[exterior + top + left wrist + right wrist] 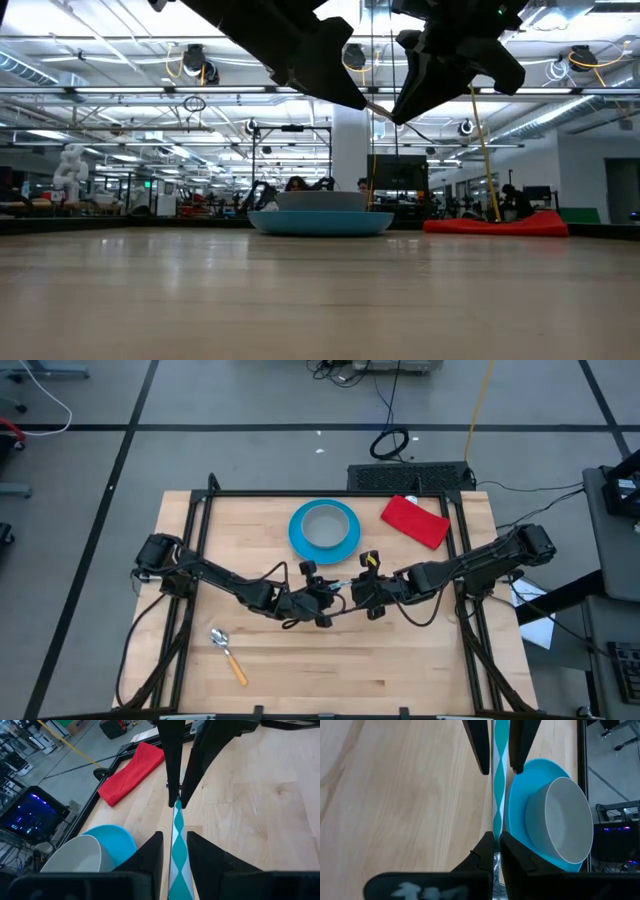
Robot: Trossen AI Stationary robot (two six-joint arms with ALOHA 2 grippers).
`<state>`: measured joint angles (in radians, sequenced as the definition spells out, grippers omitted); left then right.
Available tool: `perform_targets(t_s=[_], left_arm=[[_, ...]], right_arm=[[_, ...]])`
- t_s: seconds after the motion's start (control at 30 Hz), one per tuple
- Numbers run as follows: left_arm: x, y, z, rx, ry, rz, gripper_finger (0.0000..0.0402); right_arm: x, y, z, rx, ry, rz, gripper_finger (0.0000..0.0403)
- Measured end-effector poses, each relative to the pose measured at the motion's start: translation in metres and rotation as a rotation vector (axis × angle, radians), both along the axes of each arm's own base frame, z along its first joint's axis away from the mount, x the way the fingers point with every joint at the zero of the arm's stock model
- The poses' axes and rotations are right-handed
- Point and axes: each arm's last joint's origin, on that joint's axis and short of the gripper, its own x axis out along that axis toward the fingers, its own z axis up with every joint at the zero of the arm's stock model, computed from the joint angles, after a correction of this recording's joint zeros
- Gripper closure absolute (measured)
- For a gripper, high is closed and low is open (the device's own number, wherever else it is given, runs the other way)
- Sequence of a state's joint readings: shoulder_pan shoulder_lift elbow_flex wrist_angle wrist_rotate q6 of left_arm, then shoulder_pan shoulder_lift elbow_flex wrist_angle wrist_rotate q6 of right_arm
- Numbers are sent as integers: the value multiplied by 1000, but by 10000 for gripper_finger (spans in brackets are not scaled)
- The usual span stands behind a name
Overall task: Pick and place plate/cup/fork/spoon on tray
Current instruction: Put the blue patterned fork beside the blue plate
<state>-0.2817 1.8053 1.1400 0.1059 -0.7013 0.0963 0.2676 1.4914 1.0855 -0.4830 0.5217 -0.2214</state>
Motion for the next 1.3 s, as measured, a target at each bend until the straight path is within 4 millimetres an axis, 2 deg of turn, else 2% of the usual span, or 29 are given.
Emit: perform_targets(t_s=[0.17, 0.37, 0.6, 0.73, 1.03, 1.17, 1.3], left_arm=[[0, 0, 0, 2, -1, 2, 317], [0, 0, 0, -5, 4, -16, 368], [0, 0, 0, -3, 1, -10, 354], [0, 0, 0, -4, 1, -12, 368], [0, -1, 0, -9, 1, -18, 368], [0, -1, 0, -15, -2, -16, 368], [0, -1, 0, -18, -5, -14, 368]], right_arm=[[0, 0, 0, 0, -1, 0, 397], [0, 0, 0, -1, 1, 3, 397], [0, 0, 0, 0, 0, 3, 397], [0, 0, 0, 0, 0, 4, 397], [0, 0, 0, 4, 3, 7, 395], [0, 0, 0, 4, 2, 7, 380], [0, 0, 0, 7, 0, 5, 344]])
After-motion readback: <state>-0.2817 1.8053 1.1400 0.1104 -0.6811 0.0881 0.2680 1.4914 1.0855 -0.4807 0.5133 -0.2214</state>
